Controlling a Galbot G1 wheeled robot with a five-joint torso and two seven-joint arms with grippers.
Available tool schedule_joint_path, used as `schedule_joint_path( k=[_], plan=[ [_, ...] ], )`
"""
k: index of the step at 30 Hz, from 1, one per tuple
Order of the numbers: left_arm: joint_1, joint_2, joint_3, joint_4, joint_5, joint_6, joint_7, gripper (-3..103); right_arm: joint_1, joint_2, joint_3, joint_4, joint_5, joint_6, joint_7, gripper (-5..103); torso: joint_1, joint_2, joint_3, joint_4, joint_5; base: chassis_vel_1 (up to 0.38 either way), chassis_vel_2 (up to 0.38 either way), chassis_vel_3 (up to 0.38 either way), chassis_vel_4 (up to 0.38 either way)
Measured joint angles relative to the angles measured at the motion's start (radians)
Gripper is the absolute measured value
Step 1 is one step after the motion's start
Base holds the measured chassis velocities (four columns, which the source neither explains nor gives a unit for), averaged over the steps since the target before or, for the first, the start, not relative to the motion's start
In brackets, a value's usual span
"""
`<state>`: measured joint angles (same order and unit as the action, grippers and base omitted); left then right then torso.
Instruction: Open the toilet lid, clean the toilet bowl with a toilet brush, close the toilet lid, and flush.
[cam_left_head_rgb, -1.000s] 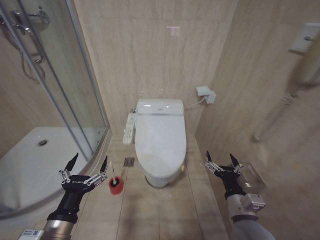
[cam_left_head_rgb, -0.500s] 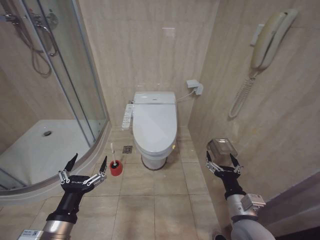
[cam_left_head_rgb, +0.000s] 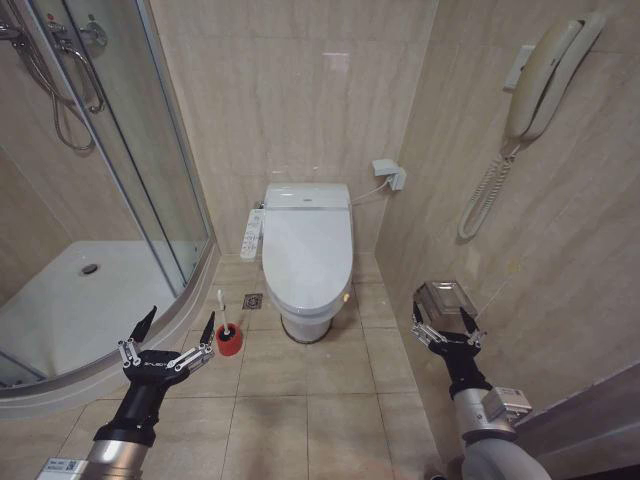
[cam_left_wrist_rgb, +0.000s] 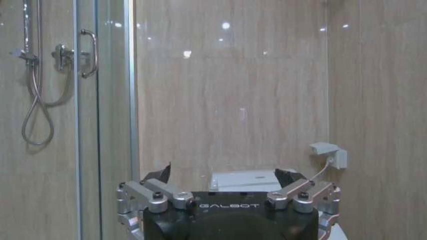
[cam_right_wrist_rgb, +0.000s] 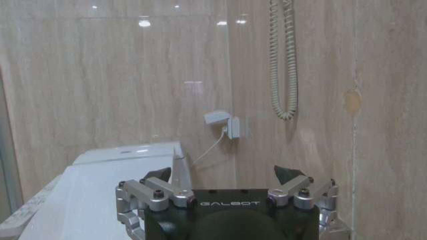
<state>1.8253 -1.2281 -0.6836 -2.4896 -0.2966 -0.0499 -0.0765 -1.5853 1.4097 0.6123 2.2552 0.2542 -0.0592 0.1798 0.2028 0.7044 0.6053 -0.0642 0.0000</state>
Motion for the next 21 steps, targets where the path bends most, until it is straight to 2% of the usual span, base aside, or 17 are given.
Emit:
schedule_joint_path(
  k=[21],
  plan=[
    [0.000,0.000,0.000,0.000,0.000,0.000,0.000,100,0.000,0.000,0.000,0.000,0.000,0.000,0.000,100,0.000,0.000,0.000,0.0001,0.0000,0.000,0.000,0.000,0.000]
  ],
)
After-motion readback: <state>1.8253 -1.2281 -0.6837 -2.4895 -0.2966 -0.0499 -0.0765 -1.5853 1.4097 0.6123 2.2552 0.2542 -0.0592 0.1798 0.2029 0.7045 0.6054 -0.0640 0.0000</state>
